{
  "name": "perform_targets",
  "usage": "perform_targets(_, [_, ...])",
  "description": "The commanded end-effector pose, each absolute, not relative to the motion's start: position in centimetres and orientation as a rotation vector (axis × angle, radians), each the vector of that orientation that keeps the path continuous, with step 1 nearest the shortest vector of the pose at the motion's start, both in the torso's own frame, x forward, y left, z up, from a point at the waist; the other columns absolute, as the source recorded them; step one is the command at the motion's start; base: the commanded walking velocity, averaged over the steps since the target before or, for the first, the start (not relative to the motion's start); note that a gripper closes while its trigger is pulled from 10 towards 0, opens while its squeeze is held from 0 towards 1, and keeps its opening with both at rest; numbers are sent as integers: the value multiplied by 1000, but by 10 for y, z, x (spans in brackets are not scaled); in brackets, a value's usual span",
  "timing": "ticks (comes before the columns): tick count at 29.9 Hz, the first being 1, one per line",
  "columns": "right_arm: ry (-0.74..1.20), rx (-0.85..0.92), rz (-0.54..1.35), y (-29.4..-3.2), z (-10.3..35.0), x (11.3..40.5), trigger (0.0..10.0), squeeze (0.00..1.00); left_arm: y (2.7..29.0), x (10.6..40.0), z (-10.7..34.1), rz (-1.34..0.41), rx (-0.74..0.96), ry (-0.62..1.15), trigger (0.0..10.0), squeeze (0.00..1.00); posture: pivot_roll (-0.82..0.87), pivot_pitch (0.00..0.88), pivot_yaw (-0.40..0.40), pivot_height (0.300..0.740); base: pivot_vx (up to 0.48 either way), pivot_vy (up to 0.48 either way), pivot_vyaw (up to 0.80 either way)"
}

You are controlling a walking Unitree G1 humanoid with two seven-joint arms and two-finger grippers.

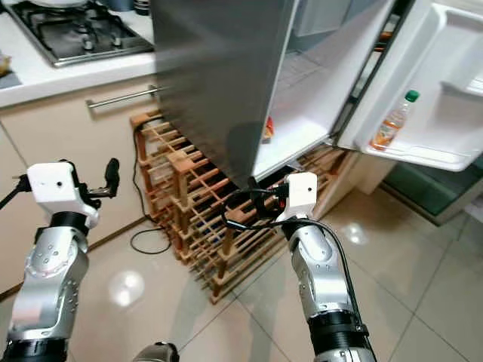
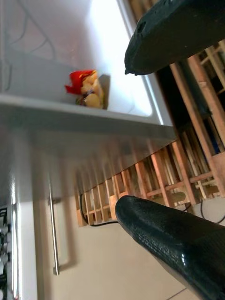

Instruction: Restocking fridge

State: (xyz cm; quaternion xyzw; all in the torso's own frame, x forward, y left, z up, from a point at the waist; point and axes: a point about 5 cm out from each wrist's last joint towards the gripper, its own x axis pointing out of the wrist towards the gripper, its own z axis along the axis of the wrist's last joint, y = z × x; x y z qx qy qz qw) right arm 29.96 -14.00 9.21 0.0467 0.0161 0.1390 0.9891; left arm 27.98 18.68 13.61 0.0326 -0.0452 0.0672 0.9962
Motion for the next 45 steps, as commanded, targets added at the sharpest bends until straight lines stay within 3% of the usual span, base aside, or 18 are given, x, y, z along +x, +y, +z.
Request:
perform_targets(1, [10, 82, 262, -145, 97, 299, 10000, 0, 181, 284, 140, 118, 163, -112, 10000, 0, -47, 0, -109, 740, 0, 480, 719])
perform_targets(10, [39, 97, 217, -145, 81, 291, 10000, 0, 194, 286, 148, 132, 255, -64, 10000, 0, -19, 0, -51, 740, 0, 98, 715])
perform_targets(17, [2, 138, 225, -124, 85, 301, 10000, 0, 192, 297, 165, 115, 307, -102, 10000, 0, -13, 0, -6, 740, 0, 0, 709])
perform_targets(22, [-17, 137, 235, -122, 90, 306, 10000, 0, 186, 301, 160, 103, 303, -91, 10000, 0, -13, 0, -7, 740, 0, 0, 706])
perform_targets(30, [-19, 122, 207, -130, 87, 297, 10000, 0, 199, 291, 130, 119, 295, 24, 10000, 0, -49, 0, -8, 740, 0, 0, 681])
perform_targets(45, [-31, 77, 232, -127, 93, 305, 10000, 0, 170, 308, 151, 27, 223, -103, 10000, 0, -30, 0, -41, 740, 0, 0, 640])
